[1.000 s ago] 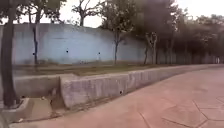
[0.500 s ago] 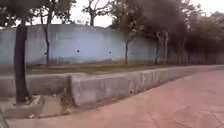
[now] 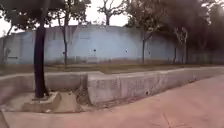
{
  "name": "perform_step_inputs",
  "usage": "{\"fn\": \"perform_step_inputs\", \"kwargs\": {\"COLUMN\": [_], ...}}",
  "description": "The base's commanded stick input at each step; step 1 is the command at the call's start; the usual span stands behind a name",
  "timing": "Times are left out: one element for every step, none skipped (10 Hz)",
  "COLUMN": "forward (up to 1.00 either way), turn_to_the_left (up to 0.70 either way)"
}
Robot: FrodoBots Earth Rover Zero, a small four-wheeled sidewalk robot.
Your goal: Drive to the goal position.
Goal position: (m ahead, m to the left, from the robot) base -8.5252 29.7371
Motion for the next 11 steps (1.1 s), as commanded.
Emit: {"fn": "perform_step_inputs", "kwargs": {"forward": [0.0, 0.0, 0.0, 0.0, 0.0, 0.0, 0.0, 0.0, 0.0, 0.0, 0.0], "turn_to_the_left": [1.0, 1.0, 1.0, 1.0, 1.0, 1.0, 1.0, 1.0, 1.0, 1.0, 1.0]}}
